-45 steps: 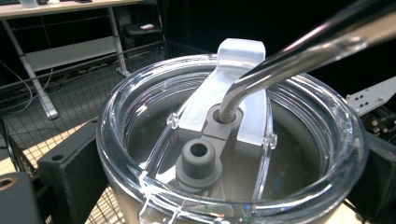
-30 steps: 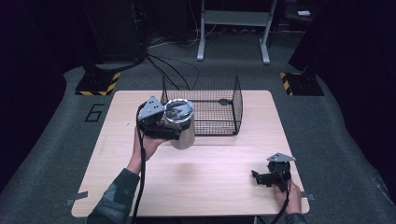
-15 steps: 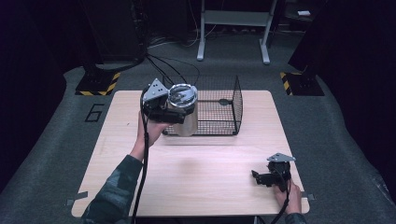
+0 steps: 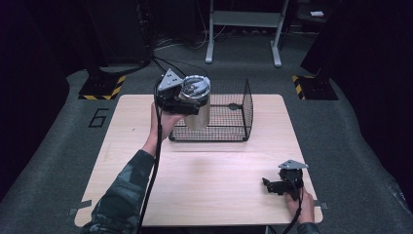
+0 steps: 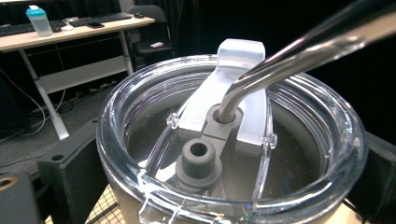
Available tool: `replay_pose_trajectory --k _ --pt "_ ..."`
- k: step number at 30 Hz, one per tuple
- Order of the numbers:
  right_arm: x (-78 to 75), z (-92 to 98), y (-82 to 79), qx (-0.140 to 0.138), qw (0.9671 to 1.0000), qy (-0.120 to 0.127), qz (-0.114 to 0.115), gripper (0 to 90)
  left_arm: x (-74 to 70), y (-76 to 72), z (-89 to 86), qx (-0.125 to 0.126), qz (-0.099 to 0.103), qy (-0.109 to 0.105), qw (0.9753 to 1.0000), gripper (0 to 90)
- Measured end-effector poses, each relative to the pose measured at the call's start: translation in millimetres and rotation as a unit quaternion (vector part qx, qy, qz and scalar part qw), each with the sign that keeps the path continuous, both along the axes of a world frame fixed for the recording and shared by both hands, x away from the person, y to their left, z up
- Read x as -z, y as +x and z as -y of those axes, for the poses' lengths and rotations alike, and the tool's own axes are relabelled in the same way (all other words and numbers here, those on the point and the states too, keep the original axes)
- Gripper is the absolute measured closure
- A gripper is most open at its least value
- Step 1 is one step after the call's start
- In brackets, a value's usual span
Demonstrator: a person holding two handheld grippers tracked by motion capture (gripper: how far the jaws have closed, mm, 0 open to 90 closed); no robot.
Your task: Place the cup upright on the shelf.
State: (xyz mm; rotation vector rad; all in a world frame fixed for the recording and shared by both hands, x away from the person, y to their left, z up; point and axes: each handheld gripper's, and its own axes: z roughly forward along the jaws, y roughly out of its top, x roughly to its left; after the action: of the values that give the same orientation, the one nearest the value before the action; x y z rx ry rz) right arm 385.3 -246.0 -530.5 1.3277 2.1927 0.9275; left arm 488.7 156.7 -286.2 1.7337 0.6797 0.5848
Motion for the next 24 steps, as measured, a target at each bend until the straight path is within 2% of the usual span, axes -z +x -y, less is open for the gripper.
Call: replay_pose_trajectory --k 7,13,21,24 --pt "0.0 -0.1 0.0 0.0 1.0 0.0 0.0 0.0 0.9 17.7 6.4 -0.016 0.0 0.009 0.9998 3.9" --pt "0.0 -1.0 0.0 0.005 1.0 0.005 -0.001 0.0 3.0 30.0 10.6 -0.03 0.0 0.004 0.9995 3.9" --pt "-0.3 -0.9 -0.1 0.005 1.0 0.005 -0.003 0.0 14.0 47.7 22.8 -0.046 -0.015 0.007 0.9988 3.9" --pt "-0.3 -0.7 0.0 0.003 1.0 0.004 -0.003 0.0 17.2 53.9 25.5 -0.051 -0.015 0.008 0.9985 3.9"
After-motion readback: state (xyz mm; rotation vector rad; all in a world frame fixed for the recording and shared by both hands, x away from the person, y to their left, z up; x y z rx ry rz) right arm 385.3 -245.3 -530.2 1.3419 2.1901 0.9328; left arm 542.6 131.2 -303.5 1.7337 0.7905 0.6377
